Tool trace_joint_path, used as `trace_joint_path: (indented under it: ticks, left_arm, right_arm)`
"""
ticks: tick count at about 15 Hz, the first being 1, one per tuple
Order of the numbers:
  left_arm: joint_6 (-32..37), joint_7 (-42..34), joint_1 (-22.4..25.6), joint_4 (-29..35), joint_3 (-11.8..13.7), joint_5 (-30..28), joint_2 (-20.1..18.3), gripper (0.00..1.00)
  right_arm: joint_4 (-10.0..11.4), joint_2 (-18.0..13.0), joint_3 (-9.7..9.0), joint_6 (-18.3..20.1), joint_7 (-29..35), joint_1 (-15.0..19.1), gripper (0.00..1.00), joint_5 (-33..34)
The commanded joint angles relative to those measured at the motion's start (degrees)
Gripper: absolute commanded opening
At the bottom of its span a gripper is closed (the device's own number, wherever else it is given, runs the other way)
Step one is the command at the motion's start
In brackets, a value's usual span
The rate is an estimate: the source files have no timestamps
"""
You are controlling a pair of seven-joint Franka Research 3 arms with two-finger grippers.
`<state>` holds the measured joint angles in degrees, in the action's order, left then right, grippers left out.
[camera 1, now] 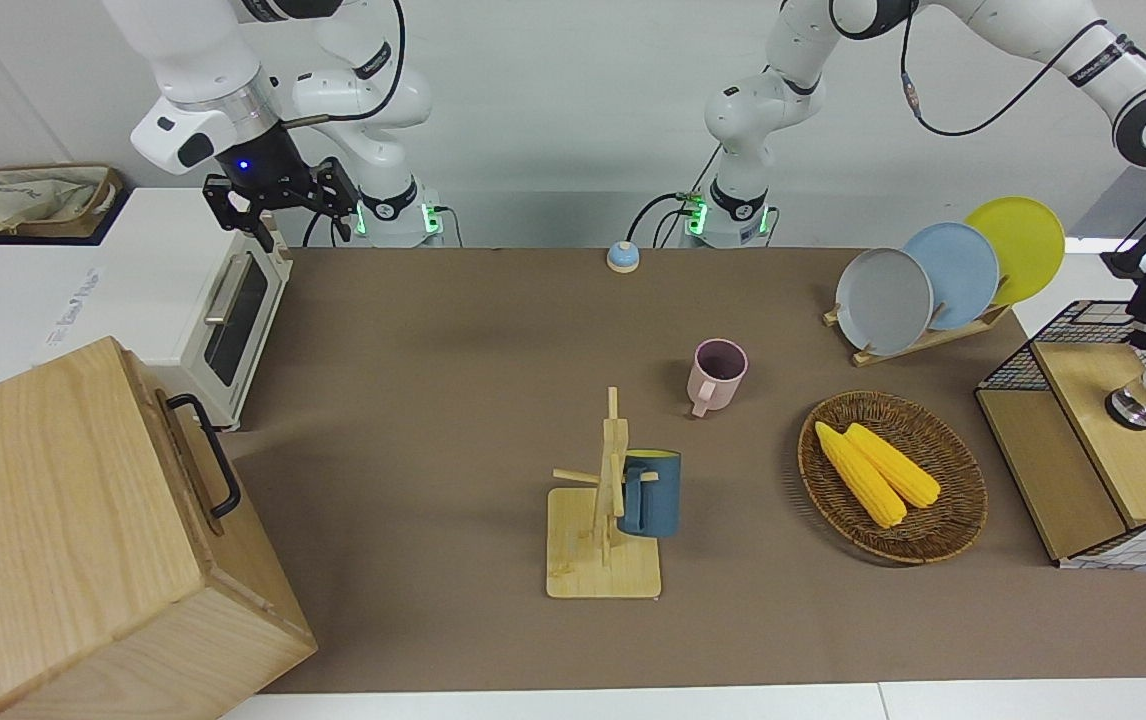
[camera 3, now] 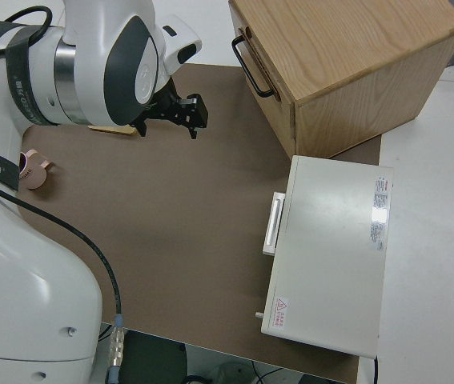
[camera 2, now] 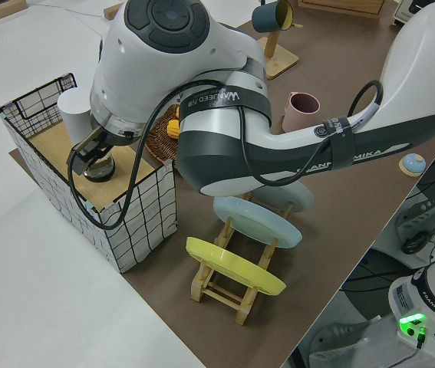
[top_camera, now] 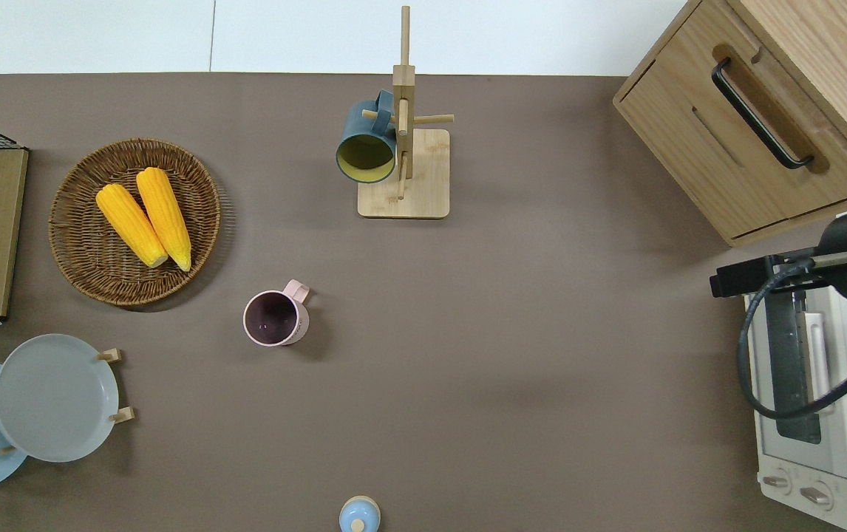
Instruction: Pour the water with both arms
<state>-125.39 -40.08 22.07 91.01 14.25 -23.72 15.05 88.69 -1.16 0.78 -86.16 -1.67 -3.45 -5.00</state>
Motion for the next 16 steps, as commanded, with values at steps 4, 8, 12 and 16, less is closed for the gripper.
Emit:
trace_joint_path:
  ticks: [4, 8, 12, 16]
  left_arm:
    - [11.3, 9.0, -4.1, -0.4, 1.7, 12.2, -4.9, 1.00]
    - [16.0, 14.1, -7.5, -0.3, 2.0, 16.9, -8.4, 1.00]
    - [21.3, 17.9, -12.7, -0.2, 2.0, 19.3, -11.0, 1.00]
    - [26.5, 18.0, -18.9, -0.2, 2.0, 19.5, -13.7, 1.00]
  right_arm:
    - [0.6, -0.8, 0.18, -0.3, -1.1, 0.1, 0.992, -1.0]
    - [0.6, -0.8, 0.18, -0.3, -1.1, 0.1, 0.992, -1.0]
    - [0.6, -0.8, 0.18, -0.3, -1.1, 0.1, 0.992, -1.0]
    - [0.6, -0.8, 0.18, -0.3, -1.1, 0.1, 0.992, -1.0]
